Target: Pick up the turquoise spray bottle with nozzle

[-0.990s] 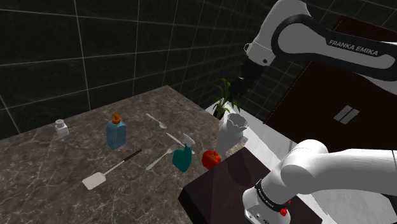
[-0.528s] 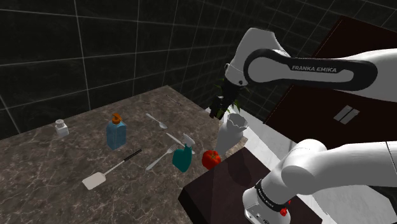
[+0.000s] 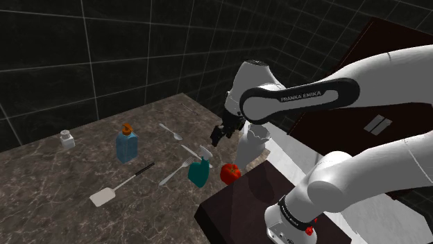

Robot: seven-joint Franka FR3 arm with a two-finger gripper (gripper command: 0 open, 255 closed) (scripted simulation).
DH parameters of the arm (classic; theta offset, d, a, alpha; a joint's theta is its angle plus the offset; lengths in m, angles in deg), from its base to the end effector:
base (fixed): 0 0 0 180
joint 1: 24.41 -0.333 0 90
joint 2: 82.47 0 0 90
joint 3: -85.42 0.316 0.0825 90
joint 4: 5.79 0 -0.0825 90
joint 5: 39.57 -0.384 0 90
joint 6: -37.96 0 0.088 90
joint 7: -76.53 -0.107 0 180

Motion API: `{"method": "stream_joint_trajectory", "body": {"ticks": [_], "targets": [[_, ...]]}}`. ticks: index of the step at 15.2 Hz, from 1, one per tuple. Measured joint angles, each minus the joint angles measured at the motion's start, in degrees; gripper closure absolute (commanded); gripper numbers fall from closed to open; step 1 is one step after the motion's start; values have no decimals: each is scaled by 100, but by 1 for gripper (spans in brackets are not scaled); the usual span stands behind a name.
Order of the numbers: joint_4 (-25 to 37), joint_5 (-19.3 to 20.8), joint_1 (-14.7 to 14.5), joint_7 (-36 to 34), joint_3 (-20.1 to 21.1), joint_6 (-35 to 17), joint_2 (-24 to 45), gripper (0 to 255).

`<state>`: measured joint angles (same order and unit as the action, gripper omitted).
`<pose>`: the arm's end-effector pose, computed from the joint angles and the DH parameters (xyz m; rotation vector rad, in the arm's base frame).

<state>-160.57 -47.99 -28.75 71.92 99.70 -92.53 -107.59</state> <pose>0.3598 0.1191 0.3620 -3.1269 -0.1985 -0.0095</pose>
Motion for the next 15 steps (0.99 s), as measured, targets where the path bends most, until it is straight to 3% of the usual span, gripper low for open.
{"method": "stream_joint_trajectory", "body": {"ticks": [5,13,14,15], "targets": [[70,144,23,-416,351,-954,1093,0],[-38,402,119,-627,452,-1821,1875,0],[-51,410,118,-640,458,-1857,1898,255],[-56,415,116,-649,463,-1876,1911,255]]}}
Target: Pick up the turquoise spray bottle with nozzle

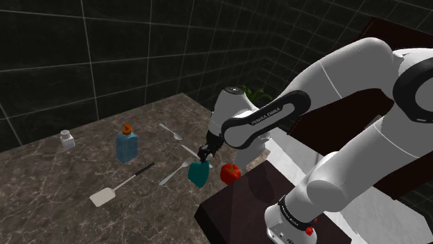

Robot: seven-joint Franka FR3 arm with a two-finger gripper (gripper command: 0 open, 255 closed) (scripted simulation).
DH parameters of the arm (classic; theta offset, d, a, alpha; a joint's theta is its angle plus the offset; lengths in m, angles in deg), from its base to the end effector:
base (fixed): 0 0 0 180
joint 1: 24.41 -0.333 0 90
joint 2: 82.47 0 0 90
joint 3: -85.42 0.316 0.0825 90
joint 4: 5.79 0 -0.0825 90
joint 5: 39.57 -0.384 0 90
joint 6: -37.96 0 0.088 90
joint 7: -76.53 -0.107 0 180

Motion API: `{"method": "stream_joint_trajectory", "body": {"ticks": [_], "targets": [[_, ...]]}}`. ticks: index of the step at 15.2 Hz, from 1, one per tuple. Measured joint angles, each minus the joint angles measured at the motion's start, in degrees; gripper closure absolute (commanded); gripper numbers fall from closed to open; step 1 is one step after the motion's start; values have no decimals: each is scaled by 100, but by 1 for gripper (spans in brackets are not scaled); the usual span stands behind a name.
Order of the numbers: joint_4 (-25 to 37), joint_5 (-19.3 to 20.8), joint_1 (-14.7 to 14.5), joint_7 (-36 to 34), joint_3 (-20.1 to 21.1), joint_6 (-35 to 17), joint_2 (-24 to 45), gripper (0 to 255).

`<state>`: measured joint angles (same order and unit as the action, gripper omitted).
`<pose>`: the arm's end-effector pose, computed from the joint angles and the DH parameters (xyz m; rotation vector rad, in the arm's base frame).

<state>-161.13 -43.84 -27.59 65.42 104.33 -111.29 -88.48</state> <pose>0.3754 0.1472 0.2584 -3.1333 -0.1971 0.0107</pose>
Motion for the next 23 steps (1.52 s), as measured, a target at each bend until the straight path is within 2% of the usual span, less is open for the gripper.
{"method": "stream_joint_trajectory", "body": {"ticks": [10,23], "targets": [[9,-11,1,18,-7,29,-28,255],[281,-312,-111,245,-128,1274,-1020,255]]}}
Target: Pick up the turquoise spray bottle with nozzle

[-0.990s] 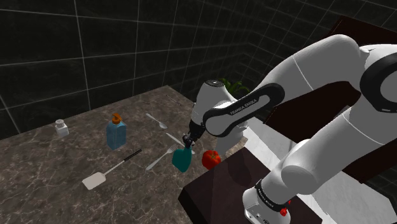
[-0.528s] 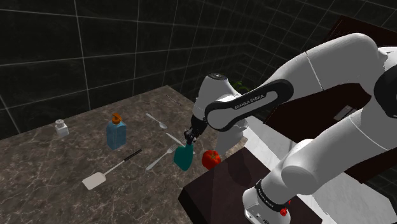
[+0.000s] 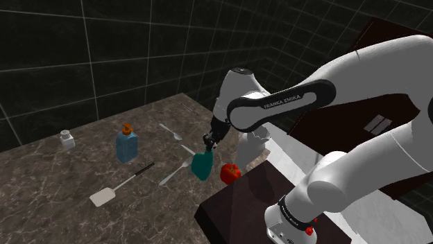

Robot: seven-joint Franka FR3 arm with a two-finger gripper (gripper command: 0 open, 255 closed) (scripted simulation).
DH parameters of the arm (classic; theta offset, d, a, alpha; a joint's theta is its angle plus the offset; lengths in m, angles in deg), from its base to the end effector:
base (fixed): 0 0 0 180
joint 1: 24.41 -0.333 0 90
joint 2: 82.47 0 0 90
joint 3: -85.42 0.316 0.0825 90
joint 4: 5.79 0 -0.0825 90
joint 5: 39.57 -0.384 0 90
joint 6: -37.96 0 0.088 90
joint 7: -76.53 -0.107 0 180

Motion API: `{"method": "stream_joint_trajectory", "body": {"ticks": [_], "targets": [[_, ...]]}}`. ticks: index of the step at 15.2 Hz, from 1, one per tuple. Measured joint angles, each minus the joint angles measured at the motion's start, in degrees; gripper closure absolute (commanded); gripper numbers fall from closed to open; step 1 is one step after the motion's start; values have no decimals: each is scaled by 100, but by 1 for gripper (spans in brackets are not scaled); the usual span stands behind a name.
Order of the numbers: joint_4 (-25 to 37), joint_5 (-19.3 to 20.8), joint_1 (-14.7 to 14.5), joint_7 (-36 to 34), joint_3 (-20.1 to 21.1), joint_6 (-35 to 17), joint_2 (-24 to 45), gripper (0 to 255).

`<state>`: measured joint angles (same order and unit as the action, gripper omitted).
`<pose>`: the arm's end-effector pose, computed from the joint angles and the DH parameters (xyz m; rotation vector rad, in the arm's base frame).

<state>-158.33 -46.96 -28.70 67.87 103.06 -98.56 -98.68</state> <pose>0.3764 0.1473 0.3268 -3.1332 -0.1973 0.0096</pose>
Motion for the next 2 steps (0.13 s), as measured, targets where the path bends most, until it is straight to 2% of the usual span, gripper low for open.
{"method": "stream_joint_trajectory", "body": {"ticks": [2], "targets": [[43,-17,-10,14,-16,145,-103,255]]}}
